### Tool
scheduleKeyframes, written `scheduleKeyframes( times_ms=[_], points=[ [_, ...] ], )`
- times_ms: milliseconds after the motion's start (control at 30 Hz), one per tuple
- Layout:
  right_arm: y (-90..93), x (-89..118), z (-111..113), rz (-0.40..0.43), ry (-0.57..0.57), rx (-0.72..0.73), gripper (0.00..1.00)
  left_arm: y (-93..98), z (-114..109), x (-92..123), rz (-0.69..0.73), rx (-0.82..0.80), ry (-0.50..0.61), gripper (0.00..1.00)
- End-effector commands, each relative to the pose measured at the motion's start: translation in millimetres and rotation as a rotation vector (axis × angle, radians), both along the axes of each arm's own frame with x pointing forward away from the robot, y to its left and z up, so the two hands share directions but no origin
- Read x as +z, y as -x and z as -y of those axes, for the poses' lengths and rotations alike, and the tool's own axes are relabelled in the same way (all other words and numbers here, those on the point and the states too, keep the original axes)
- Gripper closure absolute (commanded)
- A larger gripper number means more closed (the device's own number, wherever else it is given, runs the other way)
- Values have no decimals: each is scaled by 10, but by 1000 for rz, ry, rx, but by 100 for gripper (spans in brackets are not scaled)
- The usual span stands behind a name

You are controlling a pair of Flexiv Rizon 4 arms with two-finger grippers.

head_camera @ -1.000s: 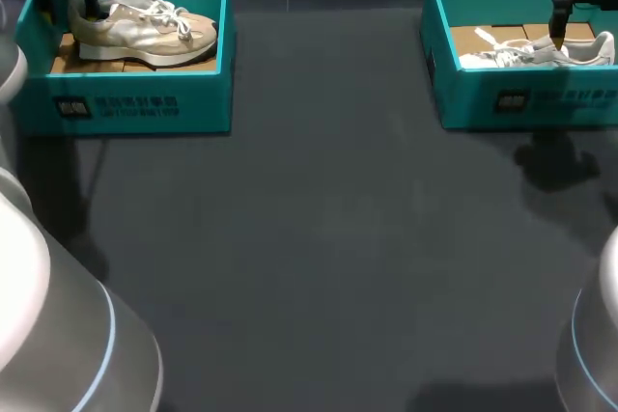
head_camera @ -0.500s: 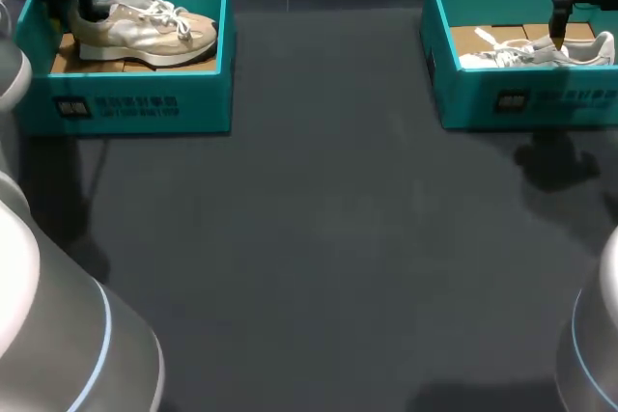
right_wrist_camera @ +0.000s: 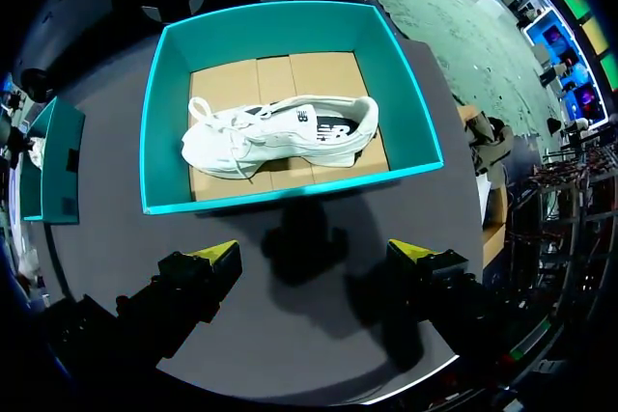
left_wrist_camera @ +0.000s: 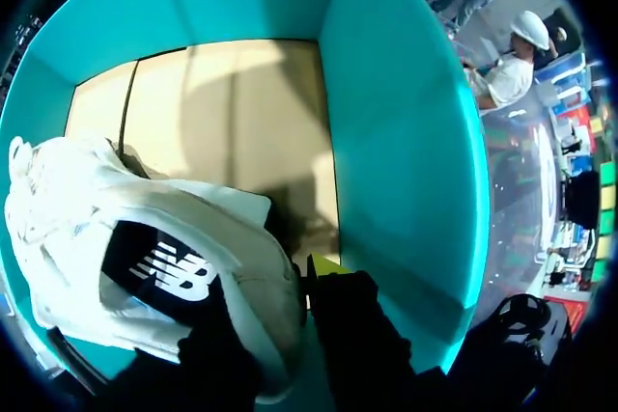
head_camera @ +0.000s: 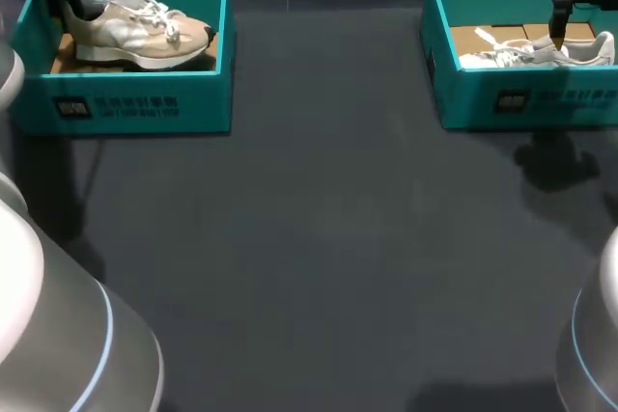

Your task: Take the shoe out of the shoebox, open the shoe tongue, remove and reinsert the insole, then place the shoe into the shoebox

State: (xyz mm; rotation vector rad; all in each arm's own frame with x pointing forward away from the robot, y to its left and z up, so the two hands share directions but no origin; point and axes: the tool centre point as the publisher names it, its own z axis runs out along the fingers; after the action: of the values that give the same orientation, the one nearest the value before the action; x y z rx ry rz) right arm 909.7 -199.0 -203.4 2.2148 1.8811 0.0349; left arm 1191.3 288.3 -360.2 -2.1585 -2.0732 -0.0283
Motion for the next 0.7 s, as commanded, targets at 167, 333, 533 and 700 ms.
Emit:
scheduleKeyframes(
  times_ms=[167, 333, 533, 700],
  points=[
    [4, -3, 0, 1, 1, 0, 0, 7, -44, 378, -69, 40, 35, 100],
    [4, -3, 0, 1, 1, 0, 0, 58, -24, 650, -49, 55, 53, 100],
    [4, -3, 0, 1, 1, 0, 0, 146, -2, 1081, 8, 77, 52, 100],
    [4, -3, 0, 1, 1, 0, 0, 289, 50, 1426, 81, 94, 13, 100]
  ],
)
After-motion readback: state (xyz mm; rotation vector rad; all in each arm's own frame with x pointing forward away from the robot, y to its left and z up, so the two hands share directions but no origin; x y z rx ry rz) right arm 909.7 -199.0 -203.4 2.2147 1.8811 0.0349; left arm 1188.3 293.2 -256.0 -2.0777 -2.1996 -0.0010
